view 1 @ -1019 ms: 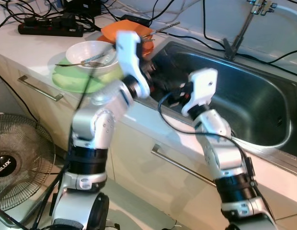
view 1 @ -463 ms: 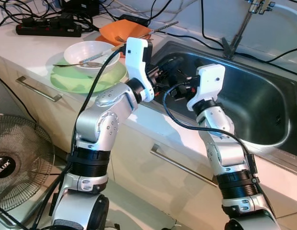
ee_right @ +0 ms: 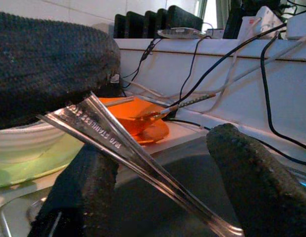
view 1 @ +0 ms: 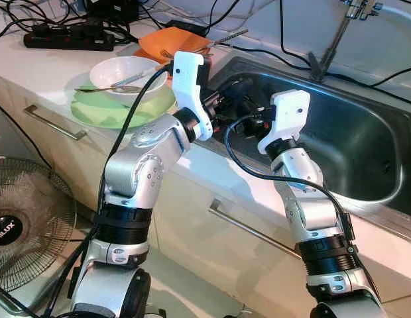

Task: Kitchen organization

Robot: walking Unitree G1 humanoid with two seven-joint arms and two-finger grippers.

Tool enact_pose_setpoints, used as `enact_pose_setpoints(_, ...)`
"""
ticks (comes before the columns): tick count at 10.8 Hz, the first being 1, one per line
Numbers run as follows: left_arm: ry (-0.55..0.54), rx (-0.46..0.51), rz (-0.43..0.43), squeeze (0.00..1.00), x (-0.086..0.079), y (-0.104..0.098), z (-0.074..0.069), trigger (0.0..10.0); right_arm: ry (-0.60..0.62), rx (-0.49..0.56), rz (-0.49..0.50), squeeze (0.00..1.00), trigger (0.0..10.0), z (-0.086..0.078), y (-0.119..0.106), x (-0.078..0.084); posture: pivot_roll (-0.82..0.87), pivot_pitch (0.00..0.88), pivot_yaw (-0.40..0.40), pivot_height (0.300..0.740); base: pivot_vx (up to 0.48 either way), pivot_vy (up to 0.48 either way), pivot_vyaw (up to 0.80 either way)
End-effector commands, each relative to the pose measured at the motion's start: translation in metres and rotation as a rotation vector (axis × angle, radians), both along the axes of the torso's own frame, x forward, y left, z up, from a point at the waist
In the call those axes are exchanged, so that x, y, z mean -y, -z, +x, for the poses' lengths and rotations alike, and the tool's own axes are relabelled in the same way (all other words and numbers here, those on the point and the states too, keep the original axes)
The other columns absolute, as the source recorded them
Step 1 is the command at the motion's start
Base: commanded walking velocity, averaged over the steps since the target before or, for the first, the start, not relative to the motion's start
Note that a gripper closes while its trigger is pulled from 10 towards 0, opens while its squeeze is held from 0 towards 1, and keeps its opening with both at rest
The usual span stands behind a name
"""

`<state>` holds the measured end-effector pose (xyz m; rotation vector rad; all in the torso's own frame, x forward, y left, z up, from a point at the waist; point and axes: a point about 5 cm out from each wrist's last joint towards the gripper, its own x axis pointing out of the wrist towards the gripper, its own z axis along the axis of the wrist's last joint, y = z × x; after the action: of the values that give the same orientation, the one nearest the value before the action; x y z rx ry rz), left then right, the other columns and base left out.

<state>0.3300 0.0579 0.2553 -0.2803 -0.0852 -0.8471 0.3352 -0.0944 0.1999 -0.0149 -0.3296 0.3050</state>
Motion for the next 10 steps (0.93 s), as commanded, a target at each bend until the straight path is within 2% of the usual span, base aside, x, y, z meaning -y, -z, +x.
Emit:
enact_pose_setpoints(1, 0.009, 0.023, -0.012, 0.0, 0.0015, -0.0065, -0.0016, 10.0, 0.011, -0.009, -0.005, 0.0, 0.0, 0.0008, 0.0021, 0.0031, -0.04, 0.042, -0.056, 0.74, 0.0, 0.0, 0.0)
enact_pose_setpoints(9, 0.0, 0.053, -0.01, 0.0, 0.001, -0.0104, -0.0018, 10.0, 0.013, -0.02, -0.006, 0.0, 0.0, 0.0013, 0.0057, 0.0038, -0.04, 0.041, -0.059, 0.74, 0.0, 0.0, 0.0)
enact_pose_setpoints(10, 0.003, 0.057, -0.014, 1.0, 0.0007, -0.0109, -0.0022, 10.0, 0.015, -0.02, -0.005, 0.0, 0.0, 0.0014, 0.0058, 0.0042, -0.04, 0.041, -0.059, 0.74, 0.0, 0.0, 0.0)
